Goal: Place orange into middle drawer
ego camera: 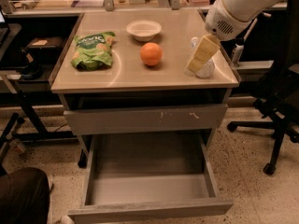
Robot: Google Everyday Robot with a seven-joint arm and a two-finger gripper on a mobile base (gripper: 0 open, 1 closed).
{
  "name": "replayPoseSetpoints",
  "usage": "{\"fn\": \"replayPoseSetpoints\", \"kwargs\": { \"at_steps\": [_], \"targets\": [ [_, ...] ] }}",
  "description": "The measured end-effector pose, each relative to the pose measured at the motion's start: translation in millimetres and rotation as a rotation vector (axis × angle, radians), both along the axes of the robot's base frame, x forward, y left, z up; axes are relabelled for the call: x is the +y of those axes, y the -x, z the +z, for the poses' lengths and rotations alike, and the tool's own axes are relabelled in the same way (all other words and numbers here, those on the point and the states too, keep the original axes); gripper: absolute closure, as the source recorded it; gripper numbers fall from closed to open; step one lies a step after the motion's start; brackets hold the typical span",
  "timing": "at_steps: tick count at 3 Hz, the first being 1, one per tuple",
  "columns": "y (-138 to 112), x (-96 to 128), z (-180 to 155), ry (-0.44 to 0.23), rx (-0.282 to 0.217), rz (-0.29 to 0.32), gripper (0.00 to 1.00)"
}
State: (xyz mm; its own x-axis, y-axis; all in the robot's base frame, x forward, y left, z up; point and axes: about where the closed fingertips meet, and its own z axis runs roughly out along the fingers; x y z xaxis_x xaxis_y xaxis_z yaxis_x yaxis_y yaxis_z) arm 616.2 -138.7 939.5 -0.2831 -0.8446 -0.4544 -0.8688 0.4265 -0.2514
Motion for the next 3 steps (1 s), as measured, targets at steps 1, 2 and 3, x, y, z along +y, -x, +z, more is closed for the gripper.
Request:
{"fn": "replayPoseSetpoints", "kwargs": {
  "at_steps": [1, 2, 3],
  "targets": [
    [-22.4, 19.5, -8.0, -0.013, -0.004, 0.020, 0.00],
    [-55.6, 47.6, -22.4, -0.001, 0.007, 0.072, 0.00],
    [-80.4, 69.8, -40.7, 0.026, 0.037, 0.120, 0.00]
  ]
}}
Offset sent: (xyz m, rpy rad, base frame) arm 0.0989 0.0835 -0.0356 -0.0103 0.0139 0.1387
